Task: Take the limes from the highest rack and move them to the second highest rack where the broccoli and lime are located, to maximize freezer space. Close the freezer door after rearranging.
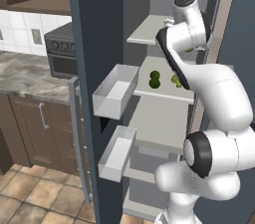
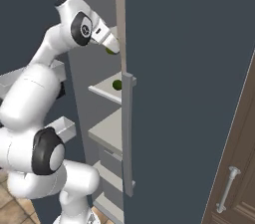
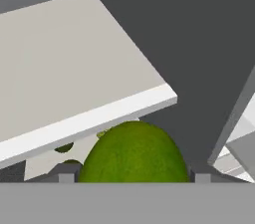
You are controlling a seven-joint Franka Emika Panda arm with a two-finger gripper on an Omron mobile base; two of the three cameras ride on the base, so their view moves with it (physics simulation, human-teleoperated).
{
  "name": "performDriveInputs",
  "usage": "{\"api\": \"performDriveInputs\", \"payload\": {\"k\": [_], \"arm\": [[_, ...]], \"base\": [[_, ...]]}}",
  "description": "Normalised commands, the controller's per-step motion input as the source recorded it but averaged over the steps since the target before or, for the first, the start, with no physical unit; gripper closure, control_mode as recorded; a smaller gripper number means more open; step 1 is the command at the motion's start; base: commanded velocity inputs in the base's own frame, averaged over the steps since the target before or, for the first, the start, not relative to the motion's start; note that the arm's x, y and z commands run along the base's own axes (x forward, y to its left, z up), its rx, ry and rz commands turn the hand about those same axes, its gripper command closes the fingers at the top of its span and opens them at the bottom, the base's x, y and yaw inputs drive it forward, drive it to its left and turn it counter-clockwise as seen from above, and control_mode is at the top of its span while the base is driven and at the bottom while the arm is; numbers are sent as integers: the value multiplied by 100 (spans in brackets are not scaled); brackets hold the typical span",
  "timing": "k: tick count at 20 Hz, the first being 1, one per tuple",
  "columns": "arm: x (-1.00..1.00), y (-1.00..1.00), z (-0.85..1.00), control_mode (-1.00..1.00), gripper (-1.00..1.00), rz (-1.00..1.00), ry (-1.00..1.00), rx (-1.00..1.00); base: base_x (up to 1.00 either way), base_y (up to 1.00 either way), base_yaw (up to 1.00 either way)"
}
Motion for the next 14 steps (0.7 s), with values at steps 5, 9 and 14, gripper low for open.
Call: {"api": "performDriveInputs", "payload": {"k": [5,9,14], "arm": [[-58,39,-26,-100,100,0,0,2],[-3,41,-61,-100,100,0,0,-2],[31,17,-65,-100,100,0,0,-1]], "base": [[0,0,0],[0,0,0],[0,0,0]]}}
